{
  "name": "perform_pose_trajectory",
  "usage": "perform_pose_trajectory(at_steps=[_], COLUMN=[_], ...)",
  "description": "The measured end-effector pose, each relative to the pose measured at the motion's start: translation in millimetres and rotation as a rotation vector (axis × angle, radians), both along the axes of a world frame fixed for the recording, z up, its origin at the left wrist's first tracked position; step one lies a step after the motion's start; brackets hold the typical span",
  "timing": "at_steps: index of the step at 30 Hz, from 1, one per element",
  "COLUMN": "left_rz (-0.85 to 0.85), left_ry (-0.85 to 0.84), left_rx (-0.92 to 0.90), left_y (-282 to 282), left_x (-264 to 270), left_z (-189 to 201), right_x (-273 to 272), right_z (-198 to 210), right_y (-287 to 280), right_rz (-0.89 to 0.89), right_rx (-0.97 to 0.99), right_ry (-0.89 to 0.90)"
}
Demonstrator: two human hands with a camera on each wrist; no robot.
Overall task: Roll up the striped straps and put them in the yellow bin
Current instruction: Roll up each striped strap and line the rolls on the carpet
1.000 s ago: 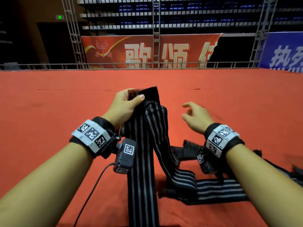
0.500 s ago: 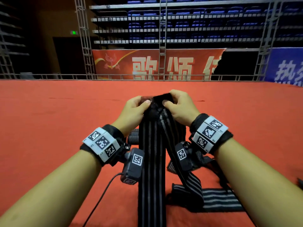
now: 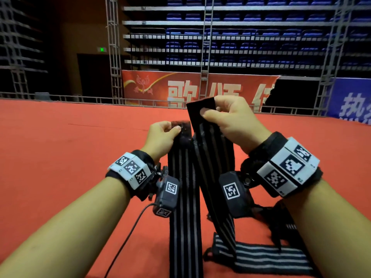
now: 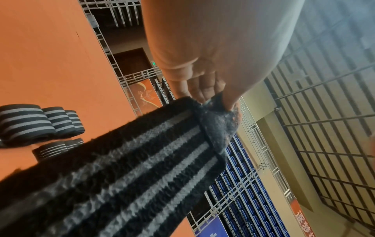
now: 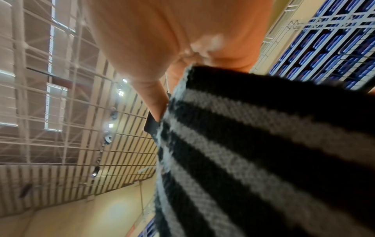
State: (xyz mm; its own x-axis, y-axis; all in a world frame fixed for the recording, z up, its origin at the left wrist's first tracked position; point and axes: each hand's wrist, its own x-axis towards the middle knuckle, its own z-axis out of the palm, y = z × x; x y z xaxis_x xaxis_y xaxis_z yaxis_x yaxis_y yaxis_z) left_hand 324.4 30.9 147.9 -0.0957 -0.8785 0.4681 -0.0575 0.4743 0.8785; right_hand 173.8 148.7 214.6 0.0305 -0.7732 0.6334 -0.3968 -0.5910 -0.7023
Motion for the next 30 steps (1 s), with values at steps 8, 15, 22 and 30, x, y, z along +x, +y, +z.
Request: perform_pose_trajectory(at_steps=[8,15,22,30], left_rz=[-0.034,-0.092,-0.226,-0.285], left_ry=[0.026,0.079,0.149,0.323], left_rx=[-0.086,-0.076,-0.057,0.033], left_y=[19,27,42,46], left_x=[12,22,16,-1], left_z=[18,29,26,10], right_x=[25,36,31,32], right_z=[15,29,-5,-31], right_y=[30,41,-16,-48], right_rz=[0.268,0.215,-0.076,-0.23], right_rx=[0.104,0.011,0.089,0.052], right_ry=[-0.016,0.03,0.003,-0.091])
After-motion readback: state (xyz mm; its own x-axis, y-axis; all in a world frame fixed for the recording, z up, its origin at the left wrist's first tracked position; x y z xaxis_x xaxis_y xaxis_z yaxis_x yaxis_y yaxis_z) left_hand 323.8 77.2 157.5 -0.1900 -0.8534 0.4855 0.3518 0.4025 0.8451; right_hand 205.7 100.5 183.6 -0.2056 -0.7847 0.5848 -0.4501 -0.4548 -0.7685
